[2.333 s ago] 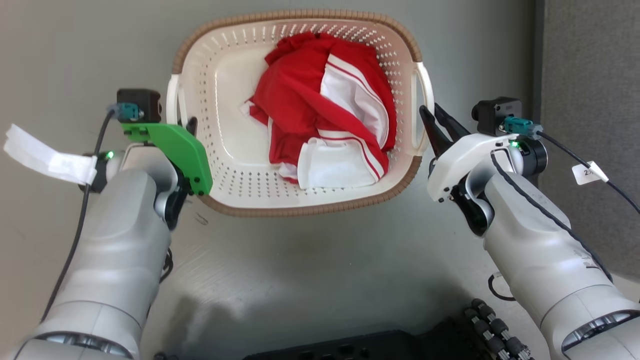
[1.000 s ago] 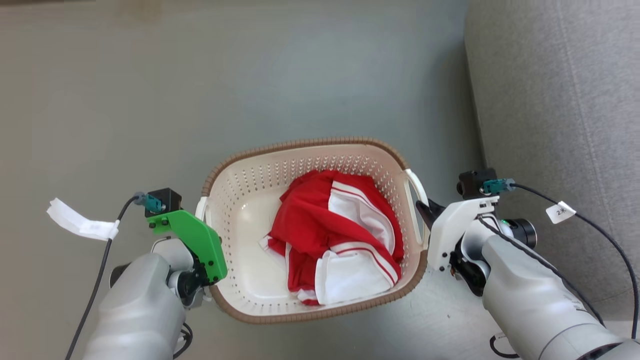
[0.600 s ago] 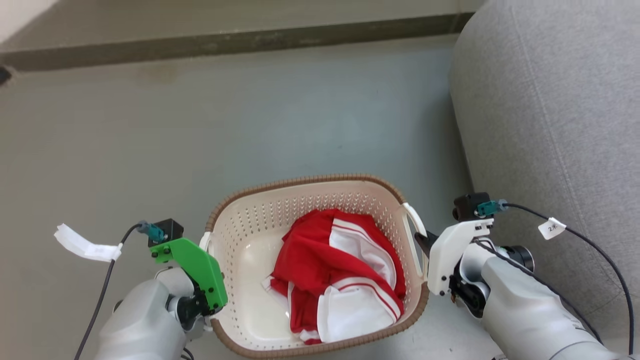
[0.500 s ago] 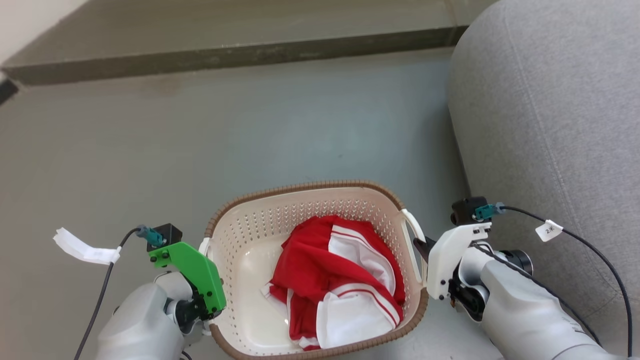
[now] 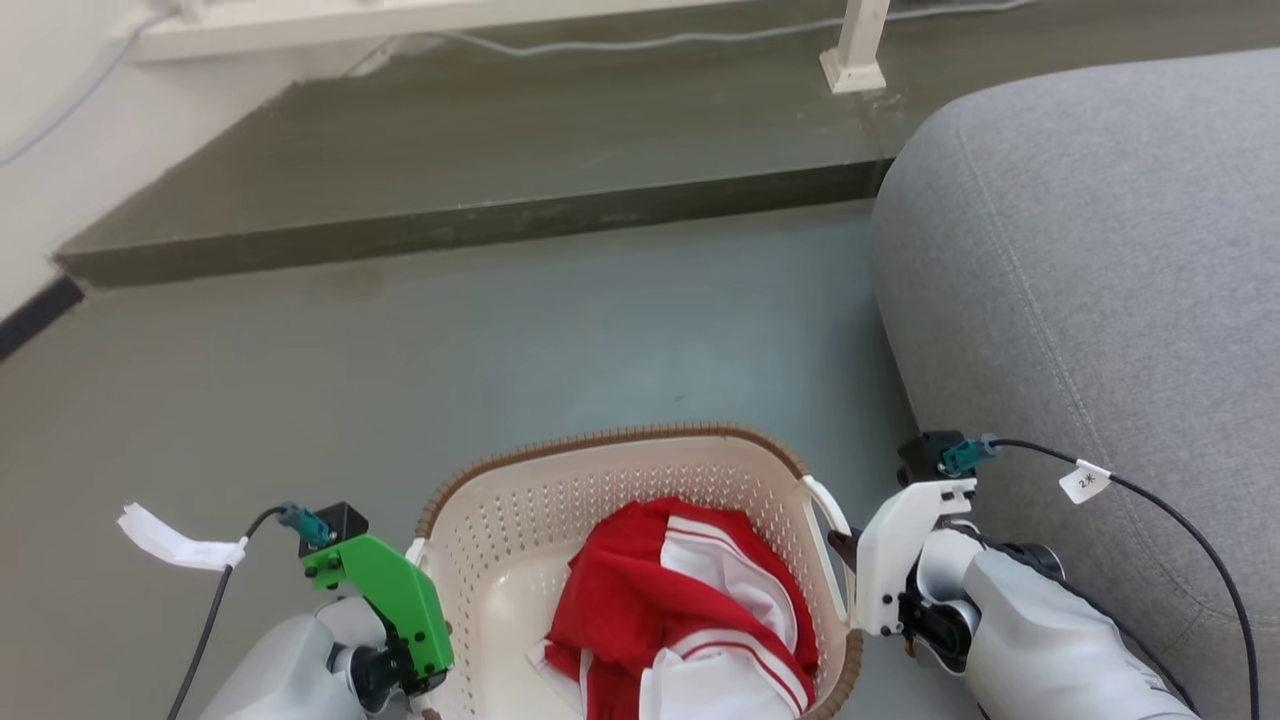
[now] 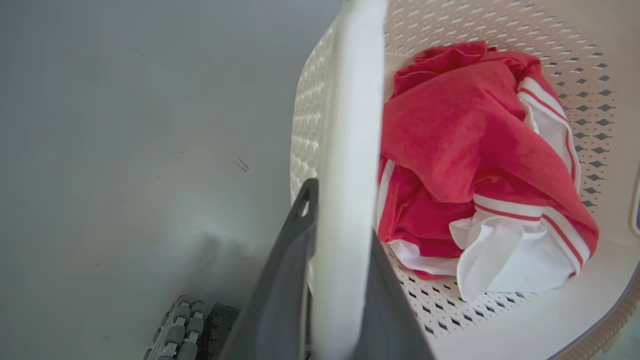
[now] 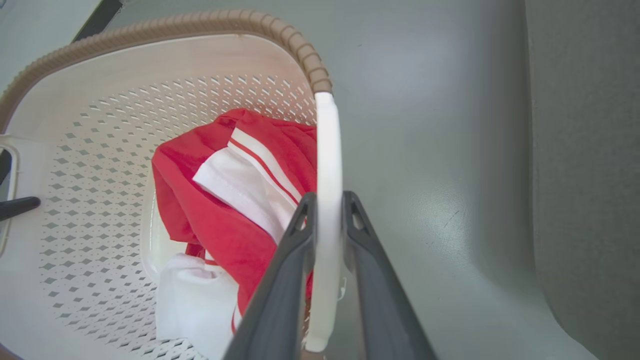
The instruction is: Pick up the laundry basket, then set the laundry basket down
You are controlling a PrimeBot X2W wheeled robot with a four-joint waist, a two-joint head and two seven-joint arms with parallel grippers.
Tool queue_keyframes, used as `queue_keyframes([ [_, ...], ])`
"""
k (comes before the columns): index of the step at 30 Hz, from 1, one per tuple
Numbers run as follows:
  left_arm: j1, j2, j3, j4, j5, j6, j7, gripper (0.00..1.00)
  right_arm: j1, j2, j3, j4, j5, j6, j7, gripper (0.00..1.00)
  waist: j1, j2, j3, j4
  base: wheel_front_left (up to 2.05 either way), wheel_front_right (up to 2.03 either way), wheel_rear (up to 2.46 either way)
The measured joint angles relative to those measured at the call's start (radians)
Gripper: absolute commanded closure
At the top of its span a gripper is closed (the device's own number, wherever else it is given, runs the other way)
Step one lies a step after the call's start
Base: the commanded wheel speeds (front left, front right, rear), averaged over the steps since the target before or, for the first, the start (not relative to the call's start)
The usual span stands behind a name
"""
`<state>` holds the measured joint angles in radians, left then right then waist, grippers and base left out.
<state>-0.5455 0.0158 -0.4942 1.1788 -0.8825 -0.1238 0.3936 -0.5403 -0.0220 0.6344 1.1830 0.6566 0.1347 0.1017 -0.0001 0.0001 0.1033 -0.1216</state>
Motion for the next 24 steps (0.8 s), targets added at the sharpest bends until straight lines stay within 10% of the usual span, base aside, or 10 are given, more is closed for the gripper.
queue_keyframes([
  [24,0.043,0.007,-0.009,0.001,-0.039,0.000,0.037,1.00,0.020,0.003,0.026,0.008,0.033,0.000,0.054,1.00,0.0000,0.0000,-0.086,-0.016,0.00,0.00,0.00],
])
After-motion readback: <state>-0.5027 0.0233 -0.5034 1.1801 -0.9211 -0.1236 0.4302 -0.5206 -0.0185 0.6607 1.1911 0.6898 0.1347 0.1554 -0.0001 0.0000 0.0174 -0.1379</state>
